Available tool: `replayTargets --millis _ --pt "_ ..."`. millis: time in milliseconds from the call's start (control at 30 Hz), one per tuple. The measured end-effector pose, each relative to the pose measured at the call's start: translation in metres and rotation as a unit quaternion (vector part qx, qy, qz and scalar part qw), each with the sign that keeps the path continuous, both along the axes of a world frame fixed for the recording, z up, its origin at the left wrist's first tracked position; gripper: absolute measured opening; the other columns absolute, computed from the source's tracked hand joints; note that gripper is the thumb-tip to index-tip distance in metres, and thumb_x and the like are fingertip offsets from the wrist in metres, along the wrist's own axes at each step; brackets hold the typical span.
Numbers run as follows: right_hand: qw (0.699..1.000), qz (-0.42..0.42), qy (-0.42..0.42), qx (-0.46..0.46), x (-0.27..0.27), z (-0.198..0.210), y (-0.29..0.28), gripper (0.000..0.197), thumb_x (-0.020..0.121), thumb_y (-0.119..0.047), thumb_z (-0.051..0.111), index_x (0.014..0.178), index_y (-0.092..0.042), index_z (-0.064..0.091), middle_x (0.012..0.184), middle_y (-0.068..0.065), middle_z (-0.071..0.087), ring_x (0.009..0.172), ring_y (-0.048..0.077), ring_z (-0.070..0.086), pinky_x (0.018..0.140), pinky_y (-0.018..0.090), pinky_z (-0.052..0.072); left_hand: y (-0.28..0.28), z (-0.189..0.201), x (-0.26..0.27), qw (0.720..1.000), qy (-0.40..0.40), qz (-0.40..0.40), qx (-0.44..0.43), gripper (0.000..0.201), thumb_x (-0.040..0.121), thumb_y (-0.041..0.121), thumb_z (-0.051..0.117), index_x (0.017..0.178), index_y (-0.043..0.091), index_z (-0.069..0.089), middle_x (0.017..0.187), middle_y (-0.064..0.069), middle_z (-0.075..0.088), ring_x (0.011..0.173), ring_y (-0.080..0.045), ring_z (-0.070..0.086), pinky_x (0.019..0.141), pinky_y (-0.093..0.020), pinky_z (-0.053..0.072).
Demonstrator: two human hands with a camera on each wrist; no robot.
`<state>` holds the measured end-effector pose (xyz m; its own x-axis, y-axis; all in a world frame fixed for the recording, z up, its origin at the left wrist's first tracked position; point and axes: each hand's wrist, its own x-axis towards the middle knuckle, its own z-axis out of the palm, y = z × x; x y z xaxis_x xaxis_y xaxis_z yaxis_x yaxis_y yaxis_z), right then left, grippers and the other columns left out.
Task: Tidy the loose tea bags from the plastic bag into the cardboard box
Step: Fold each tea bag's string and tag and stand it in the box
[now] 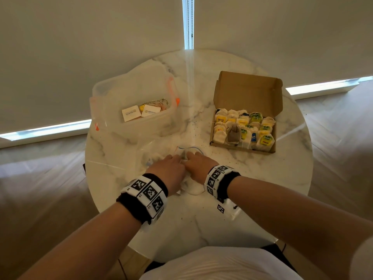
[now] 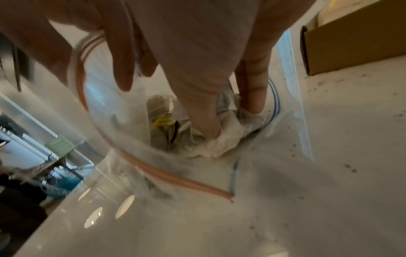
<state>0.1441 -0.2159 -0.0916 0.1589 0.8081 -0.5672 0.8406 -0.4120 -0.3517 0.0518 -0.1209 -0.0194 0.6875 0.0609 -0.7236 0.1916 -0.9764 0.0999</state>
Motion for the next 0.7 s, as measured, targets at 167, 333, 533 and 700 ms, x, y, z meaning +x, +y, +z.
replayTargets --millis 167,333,533,700 --pt "0.995 -0.085 0.056 0.025 0.012 0.002 -0.008 0.048 0.086 -0.014 0.066 0.133 -0.016 0.056 0.122 0.014 0.055 0.114 0.032 0.053 0.084 0.029 0.039 0.01 -0.002 -0.003 0.998 -0.017 0.041 -0.04 0.039 0.088 0.035 0.069 0.125 0.025 0.062 0.121 -0.003 0.047 0.115 -0.022 0.047 0.09 -0.034 0.043" --pt "0.972 -0.181 0.069 0.132 0.018 0.018 -0.028 0.039 0.075 -0.016 0.076 0.113 -0.014 0.071 0.105 0.009 0.071 0.099 0.026 0.063 0.075 0.022 0.037 0.02 -0.002 -0.012 0.988 -0.057 0.113 -0.092 0.044 0.082 0.039 0.075 0.123 0.031 0.06 0.117 0.003 0.048 0.11 -0.019 0.051 0.089 -0.03 0.043" --pt "0.927 -0.261 0.11 0.248 0.018 0.064 -0.06 0.028 0.07 -0.008 0.08 0.097 -0.013 0.074 0.081 -0.007 0.066 0.069 -0.001 0.057 0.065 0.009 0.042 0.021 0.005 -0.033 0.962 -0.116 0.192 -0.156 0.042 0.081 0.044 0.075 0.119 0.032 0.061 0.119 0.008 0.049 0.112 -0.013 0.049 0.094 -0.029 0.042" --pt "0.915 -0.256 0.085 0.3 0.019 0.107 -0.079 0.027 0.07 -0.01 0.083 0.095 -0.016 0.073 0.081 -0.011 0.068 0.071 -0.006 0.059 0.067 0.01 0.047 0.018 0.008 -0.047 0.936 -0.167 0.238 -0.197 0.039 0.081 0.038 0.078 0.116 0.03 0.062 0.119 0.007 0.053 0.106 -0.013 0.05 0.091 -0.025 0.039"
